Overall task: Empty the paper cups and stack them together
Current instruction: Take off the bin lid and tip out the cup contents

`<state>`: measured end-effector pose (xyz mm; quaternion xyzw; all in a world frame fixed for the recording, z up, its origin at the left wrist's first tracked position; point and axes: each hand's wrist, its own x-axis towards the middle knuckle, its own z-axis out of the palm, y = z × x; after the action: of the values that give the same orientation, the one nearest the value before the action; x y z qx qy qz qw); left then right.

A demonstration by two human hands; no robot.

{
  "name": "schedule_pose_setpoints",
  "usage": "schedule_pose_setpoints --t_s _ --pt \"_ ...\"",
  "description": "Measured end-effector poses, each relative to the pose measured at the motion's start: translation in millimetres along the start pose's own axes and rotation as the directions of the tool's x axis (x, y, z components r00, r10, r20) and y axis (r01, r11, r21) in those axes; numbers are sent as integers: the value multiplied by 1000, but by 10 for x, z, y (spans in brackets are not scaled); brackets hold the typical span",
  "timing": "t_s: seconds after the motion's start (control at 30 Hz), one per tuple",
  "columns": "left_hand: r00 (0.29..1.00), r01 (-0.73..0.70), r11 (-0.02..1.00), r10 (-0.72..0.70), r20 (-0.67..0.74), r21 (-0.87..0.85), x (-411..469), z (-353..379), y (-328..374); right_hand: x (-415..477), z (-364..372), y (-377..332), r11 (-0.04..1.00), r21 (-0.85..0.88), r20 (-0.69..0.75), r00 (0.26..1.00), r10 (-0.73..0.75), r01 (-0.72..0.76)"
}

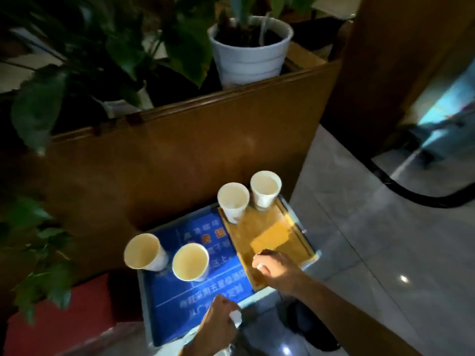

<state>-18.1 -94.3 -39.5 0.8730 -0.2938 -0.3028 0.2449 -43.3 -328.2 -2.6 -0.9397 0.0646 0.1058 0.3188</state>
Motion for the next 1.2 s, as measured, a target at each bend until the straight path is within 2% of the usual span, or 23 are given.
schedule_pose_setpoints --t_s 0.07,0.13,0.23,0.3,0.33,0.47,0.67,0.77,0.87,1.03,1.2 --pt "997 -10 1000 12 78 -24 23 139 299 -273 -59 173 999 18 20 999 28 -29" --pt "996 -12 1000 10 87 20 62 286 581 -585 -113 397 998 -24 -5 999 52 -52" --pt "984 -15 1000 15 179 -2 89 526 1014 -1048 -112 798 981 -1 -35 980 195 -195" --pt "979 -74 997 71 193 8 113 731 1294 -1356 -97 1058 961 40 -31 961 275 -274" --pt "974 -115 993 107 199 29 134 848 1414 -1506 -87 1182 953 42 -30 953 301 -300" --pt "954 -122 989 95 285 80 250 1272 1782 -2067 30 1656 923 42 12 924 381 -382" --pt "930 -111 979 41 364 173 510 1754 2155 -2657 382 2249 810 159 14 822 569 -564" --pt "916 -60 977 -27 399 203 735 1988 2224 -2776 632 2505 737 241 39 765 643 -631" --pt "890 -66 962 -63 451 265 1038 2322 2150 -2777 918 2762 670 290 69 714 697 -683" --pt "868 -70 930 -121 482 360 1613 3018 1738 -2519 1532 3307 562 362 115 635 764 -743" --pt "799 -163 933 -66 598 321 2192 3842 1121 -2116 2303 3827 503 389 159 594 788 -772"
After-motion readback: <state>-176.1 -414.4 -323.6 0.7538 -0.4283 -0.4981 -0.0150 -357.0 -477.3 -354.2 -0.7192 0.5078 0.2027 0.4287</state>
